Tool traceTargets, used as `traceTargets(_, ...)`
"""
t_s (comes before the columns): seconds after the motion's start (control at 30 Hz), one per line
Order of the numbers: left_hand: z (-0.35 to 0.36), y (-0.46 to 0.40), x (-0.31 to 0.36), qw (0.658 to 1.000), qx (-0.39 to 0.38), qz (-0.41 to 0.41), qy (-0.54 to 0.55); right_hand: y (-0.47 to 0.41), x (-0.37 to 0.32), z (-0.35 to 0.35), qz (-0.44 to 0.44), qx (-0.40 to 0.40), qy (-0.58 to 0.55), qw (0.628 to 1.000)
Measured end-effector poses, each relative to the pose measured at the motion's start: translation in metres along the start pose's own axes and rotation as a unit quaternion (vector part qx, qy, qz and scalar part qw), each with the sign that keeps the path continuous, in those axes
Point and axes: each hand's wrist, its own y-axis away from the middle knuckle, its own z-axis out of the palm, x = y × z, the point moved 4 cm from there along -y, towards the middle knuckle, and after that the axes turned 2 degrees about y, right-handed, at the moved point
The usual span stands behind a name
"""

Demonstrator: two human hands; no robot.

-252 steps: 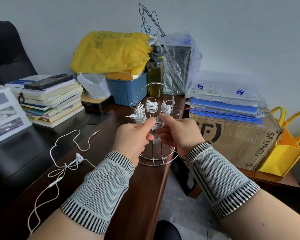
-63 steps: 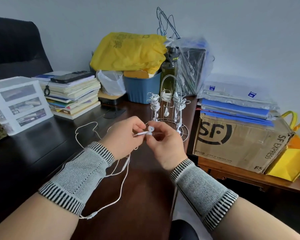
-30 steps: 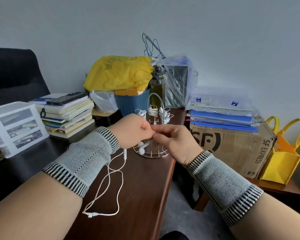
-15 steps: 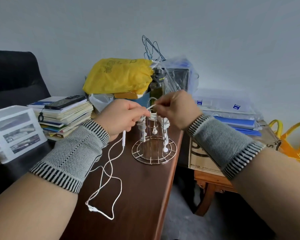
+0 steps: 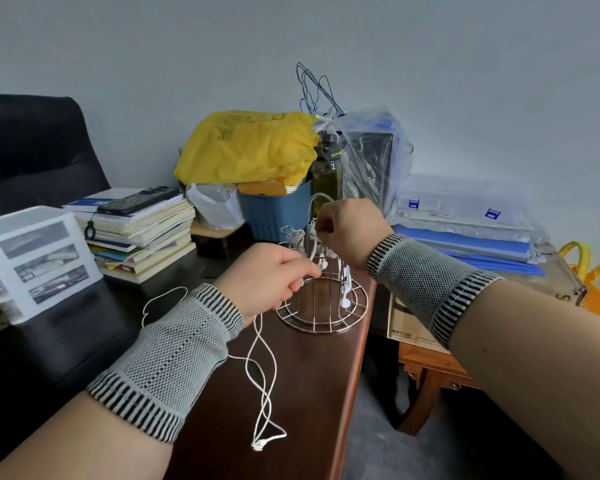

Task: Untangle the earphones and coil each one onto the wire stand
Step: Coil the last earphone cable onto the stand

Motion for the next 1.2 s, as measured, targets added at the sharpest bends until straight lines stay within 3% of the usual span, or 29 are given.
traceTargets(0.13, 0.004, 0.004, -0.010, 1.000, 0.011, 0.003, -0.005, 0.003, 0.001, 0.001, -0.011, 0.008, -0.019, 1.000)
traceTargets(0.33, 0.000, 0.003, -0.013, 0.992, 0.080, 0.010, 0.093, -0.003, -0.001, -0.020, -0.011, 0.131, -0.035, 0.991)
traceTargets(0.4, 0.002, 0.003, -0.016, 0.991, 0.083, 0.001, 0.105, -0.005, -0.003, -0.016, -0.014, 0.113, -0.023, 0.993)
traceTargets(0.53, 0.008, 0.007, -0.023, 0.993, 0.065, -0.010, 0.094, 0.001, -0.002, 0.004, -0.007, 0.000, 0.026, 1.000)
traceTargets(0.77, 0.017, 0.017, -0.034, 0.994, 0.039, -0.019, 0.103, 0.011, -0.002, 0.002, -0.027, -0.064, 0.024, 0.997)
traceTargets(0.83, 0.022, 0.020, -0.039, 0.993, 0.034, -0.022, 0.109, 0.017, 0.001, 0.001, -0.032, -0.062, 0.011, 0.998)
traceTargets(1.0, 0.033, 0.021, -0.052, 0.987, 0.046, -0.038, 0.147, 0.034, 0.007, 0.000, -0.045, 0.037, -0.047, 0.997)
traceTargets(1.1, 0.040, 0.022, -0.059, 0.982, 0.057, -0.043, 0.174, 0.043, 0.001, 0.012, -0.064, 0.033, -0.059, 0.996)
traceTargets(1.2, 0.047, 0.023, -0.063, 0.977, 0.060, -0.043, 0.200, 0.042, -0.002, 0.024, -0.022, 0.028, -0.058, 0.998)
